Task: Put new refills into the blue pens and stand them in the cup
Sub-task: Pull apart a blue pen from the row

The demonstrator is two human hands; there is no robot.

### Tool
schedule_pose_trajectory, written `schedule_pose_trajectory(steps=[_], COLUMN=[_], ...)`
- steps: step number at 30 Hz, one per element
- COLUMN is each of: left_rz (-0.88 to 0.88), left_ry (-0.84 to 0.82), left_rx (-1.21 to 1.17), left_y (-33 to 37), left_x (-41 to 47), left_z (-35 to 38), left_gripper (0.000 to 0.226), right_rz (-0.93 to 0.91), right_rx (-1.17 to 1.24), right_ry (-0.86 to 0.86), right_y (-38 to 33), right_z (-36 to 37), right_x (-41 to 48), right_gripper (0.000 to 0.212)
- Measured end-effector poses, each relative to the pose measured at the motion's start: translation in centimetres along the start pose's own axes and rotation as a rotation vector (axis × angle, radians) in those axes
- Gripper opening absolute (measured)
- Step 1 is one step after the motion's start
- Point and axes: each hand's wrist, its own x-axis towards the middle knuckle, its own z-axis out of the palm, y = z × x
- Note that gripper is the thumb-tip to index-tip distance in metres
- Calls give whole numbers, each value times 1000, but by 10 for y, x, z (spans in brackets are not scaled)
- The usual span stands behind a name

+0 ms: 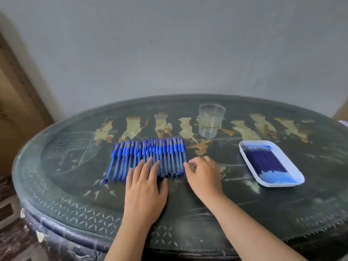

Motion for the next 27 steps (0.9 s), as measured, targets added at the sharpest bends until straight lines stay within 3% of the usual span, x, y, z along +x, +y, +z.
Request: schedule_pose_trajectory(steps=[8,12,19,23,27], left_rz=[29,32,11,7,6], left_ry=[22,8,-15,9,17], left_rx=[-3,-28,-102,-157,-228], left_y=[-3,-3,-3,-3,-3], left_x=[2,3,4,6,7], left_z=[8,6,3,1,-1], left_gripper=[60,62,69,71,59], right_rz=[3,34,117,154,66], right_rx=[-77,-119,123,256,373], right_ry=[136,117,183,228,93], right_y=[-5,-8,-3,1,16], right_z=[12,14,11,-1,-16], right_x=[10,13,13,11,8], right_gripper=[22,37,30,15,9])
